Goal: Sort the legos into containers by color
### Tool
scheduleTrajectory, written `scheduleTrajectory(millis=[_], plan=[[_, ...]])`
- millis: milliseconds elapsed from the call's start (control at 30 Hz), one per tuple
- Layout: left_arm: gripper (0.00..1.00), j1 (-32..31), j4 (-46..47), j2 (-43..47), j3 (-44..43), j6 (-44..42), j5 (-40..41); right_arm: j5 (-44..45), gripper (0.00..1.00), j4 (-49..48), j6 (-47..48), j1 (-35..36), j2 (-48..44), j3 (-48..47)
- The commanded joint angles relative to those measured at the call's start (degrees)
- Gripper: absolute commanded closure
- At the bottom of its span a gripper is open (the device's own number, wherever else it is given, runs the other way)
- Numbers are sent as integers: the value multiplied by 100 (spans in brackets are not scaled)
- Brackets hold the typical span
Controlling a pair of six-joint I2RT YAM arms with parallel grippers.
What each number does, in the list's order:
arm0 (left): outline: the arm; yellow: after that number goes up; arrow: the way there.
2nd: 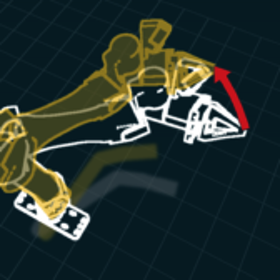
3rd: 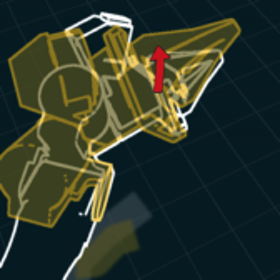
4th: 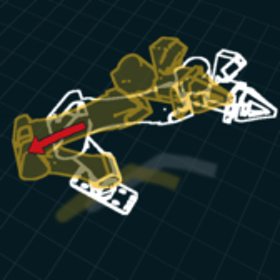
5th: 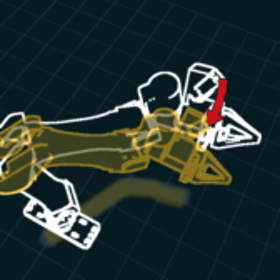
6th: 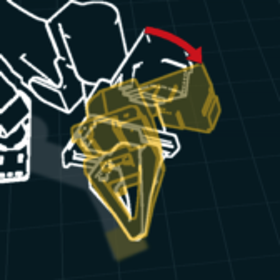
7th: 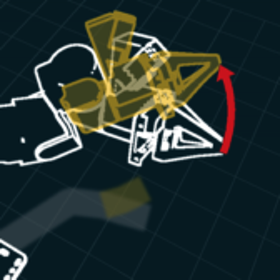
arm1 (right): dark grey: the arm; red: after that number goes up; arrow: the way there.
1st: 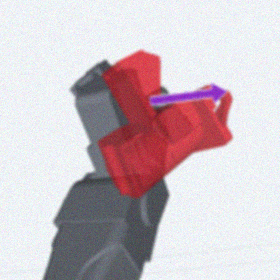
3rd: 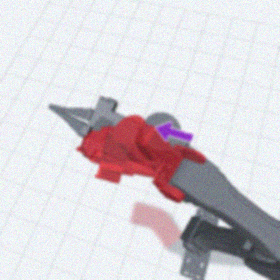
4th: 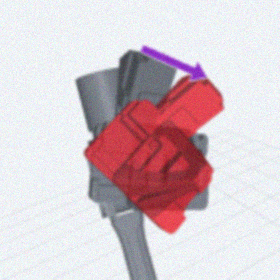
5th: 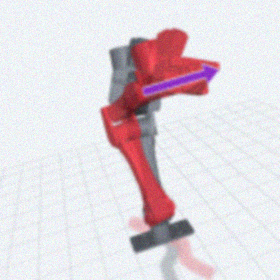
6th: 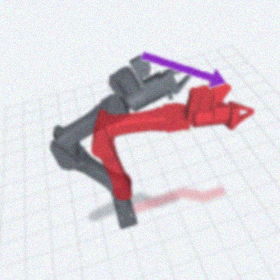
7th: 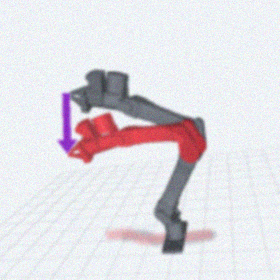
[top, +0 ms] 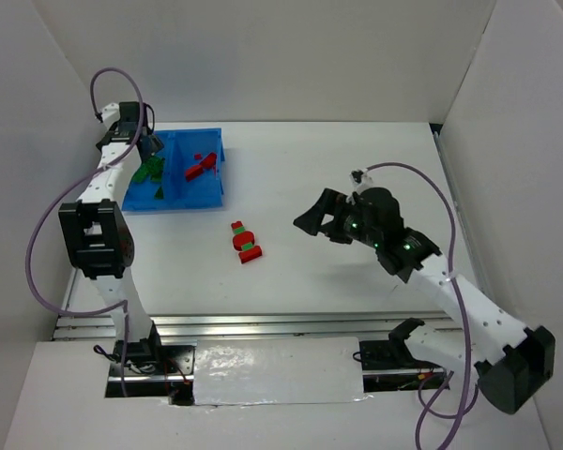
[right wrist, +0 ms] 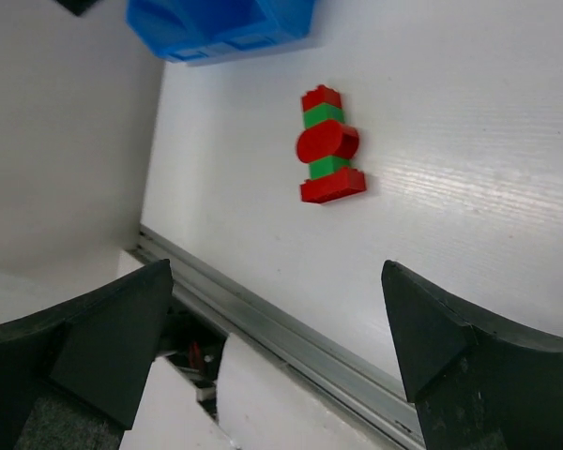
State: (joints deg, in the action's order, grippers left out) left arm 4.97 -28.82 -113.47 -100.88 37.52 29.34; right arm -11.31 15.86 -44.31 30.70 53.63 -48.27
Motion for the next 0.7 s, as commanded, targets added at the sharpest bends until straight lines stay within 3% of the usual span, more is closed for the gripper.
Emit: scheduleTrajectory(millis=[0, 100, 233, 333, 467, 533, 667], plan=[[1, 39, -447, 990, -143, 352, 55, 593, 0, 82, 562, 409, 916, -417], [0, 30, -83, 2098, 751, 432, -682, 1462, 0, 636, 1082, 1330, 2236, -1209], [0, 39, 578, 3645, 2665, 379, -1535, 2194, 1, 972, 1644, 1964, 3766, -2167], [1, -40, 684, 4646, 3466, -41, -2597, 2886, 0, 1199, 2014, 2316, 4872, -2974], [0, -329, 756, 5352, 4234, -524, -3881, 2977, 3, 1297, 2128, 2423, 5578, -3303], [1, -418, 432, 5624, 4383, -745, -3901, 2942, 5, 1306, 2155, 2441, 5833, -3881], [0, -445, 166, 6152, 4568, -1149, -3902, 2968, 26, 1534, 2102, 2432, 6238, -4208]])
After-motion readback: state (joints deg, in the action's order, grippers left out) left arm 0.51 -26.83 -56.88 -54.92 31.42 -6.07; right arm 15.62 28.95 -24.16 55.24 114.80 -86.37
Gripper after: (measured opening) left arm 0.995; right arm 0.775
